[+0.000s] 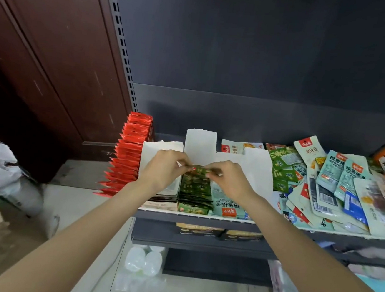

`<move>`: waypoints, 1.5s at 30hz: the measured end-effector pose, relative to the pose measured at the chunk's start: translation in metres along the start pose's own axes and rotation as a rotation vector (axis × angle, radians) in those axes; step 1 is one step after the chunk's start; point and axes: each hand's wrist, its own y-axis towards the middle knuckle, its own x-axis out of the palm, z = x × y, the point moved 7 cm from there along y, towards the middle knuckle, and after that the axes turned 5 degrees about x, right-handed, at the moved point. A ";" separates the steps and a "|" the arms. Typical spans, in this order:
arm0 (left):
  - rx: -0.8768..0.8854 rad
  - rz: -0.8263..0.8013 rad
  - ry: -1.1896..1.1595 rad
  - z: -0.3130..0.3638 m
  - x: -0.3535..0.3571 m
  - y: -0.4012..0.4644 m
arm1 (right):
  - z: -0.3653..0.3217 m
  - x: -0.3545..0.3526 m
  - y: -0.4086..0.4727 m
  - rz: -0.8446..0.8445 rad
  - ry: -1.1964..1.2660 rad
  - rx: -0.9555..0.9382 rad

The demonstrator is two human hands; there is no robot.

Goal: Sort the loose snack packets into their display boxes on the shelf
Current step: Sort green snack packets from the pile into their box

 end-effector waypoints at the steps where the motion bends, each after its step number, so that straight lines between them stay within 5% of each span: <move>1: -0.008 -0.041 0.008 -0.001 0.004 0.001 | 0.002 0.001 0.000 -0.025 0.016 0.003; 7: -0.104 -0.346 0.082 0.000 0.026 0.011 | 0.018 -0.012 -0.001 -0.175 0.136 0.057; 19: 0.015 -0.121 -0.137 0.131 0.107 0.094 | 0.139 -0.102 0.002 0.121 0.175 0.209; 25: -0.084 -0.135 -0.243 0.179 0.180 0.146 | 0.225 -0.156 -0.006 0.289 0.058 0.273; 34: -0.113 -0.195 0.510 0.221 0.209 0.172 | 0.256 -0.140 0.017 -0.058 0.038 0.239; 45: -0.048 -0.102 0.748 0.201 0.182 0.152 | 0.229 -0.107 0.025 -0.261 0.424 0.269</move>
